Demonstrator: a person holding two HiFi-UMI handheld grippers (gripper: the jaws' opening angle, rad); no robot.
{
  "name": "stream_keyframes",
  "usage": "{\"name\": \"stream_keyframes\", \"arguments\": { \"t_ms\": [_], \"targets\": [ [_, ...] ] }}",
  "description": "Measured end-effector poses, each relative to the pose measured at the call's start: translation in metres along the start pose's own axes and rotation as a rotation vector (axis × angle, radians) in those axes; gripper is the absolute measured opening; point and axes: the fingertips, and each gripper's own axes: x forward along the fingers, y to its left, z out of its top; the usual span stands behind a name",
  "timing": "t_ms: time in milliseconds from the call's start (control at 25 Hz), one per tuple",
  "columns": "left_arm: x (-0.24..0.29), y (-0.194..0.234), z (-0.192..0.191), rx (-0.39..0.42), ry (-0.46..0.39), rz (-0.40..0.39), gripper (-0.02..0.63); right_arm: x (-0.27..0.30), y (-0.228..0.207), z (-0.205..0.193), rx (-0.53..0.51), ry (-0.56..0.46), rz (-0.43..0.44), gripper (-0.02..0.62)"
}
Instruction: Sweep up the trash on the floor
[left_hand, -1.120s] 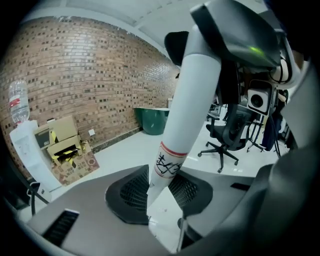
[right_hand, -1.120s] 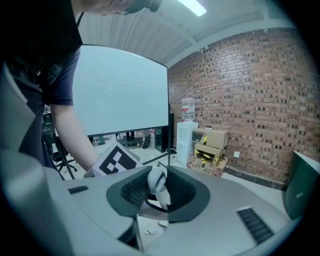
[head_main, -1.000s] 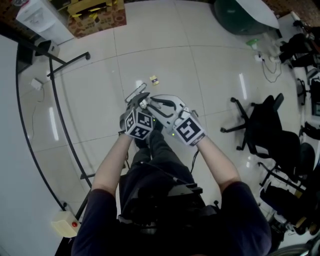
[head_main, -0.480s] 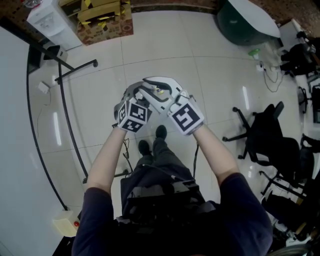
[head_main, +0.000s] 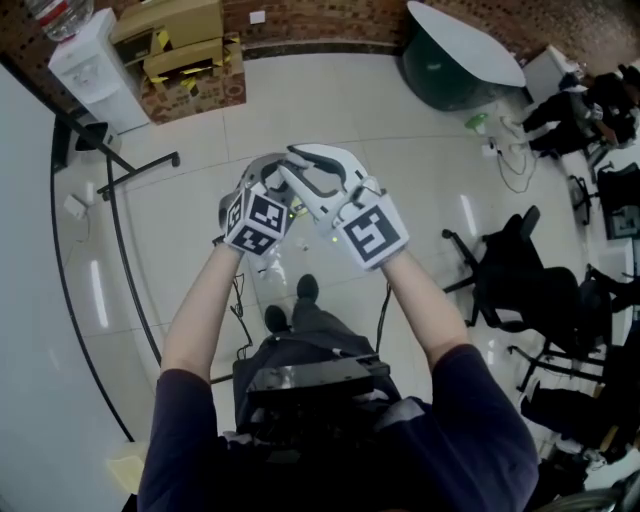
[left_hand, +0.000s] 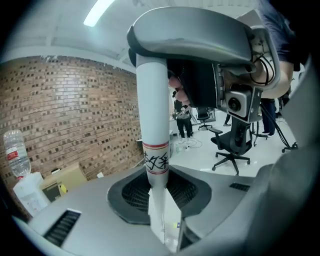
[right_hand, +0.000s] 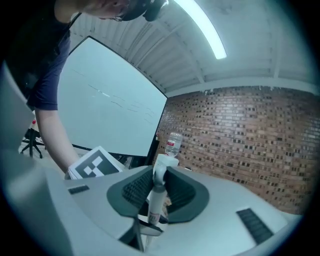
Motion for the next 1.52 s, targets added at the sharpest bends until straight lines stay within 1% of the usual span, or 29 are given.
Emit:
{"name": "stream_keyframes", "arguments": {
  "t_ms": [120,240,440,560,680,840,1000,1200,1400,1520],
  "targets": [
    [0.011,0.002,0.013,-0.011,-0.034,-0.028,0.086,-0.008,-0.012,0.002,-0.014,-0.007,-0.095,0.094],
    [0.032,0.002,0.023,0.031,-0.031,-0.05,0.086,-0.015,-0.03,-0.007,-0.012,0.0,-0.184,0.094],
    [0.064,0.001,0.027,0.106,-0.003,-0.096,0.087,-0.015,-0.06,-0.022,0.003,0.009,-0.252,0.094],
    [0.084,-0.008,0.033,0.155,0.011,-0.144,0.087,-0.023,-0.084,-0.03,0.006,0.014,-0.297,0.094],
    [0.102,-0.02,0.042,0.173,0.021,-0.187,0.087,-0.035,-0.107,-0.037,0.011,0.014,-0.349,0.097],
    [0.119,-0.027,0.043,0.18,0.048,-0.209,0.099,-0.038,-0.125,-0.049,0.031,0.01,-0.367,0.098],
    [0.143,-0.036,0.045,0.16,0.096,-0.222,0.103,-0.041,-0.15,-0.062,0.077,0.008,-0.39,0.097],
    [0.164,-0.044,0.061,0.176,0.081,-0.252,0.106,-0.054,-0.177,-0.065,0.087,-0.008,-0.405,0.097],
    [0.188,-0.05,0.069,0.184,0.083,-0.247,0.102,-0.068,-0.191,-0.075,0.074,-0.032,-0.411,0.097],
    [0.205,-0.053,0.068,0.186,0.086,-0.24,0.098,-0.076,-0.199,-0.088,0.084,-0.036,-0.438,0.097]
  ]
}}
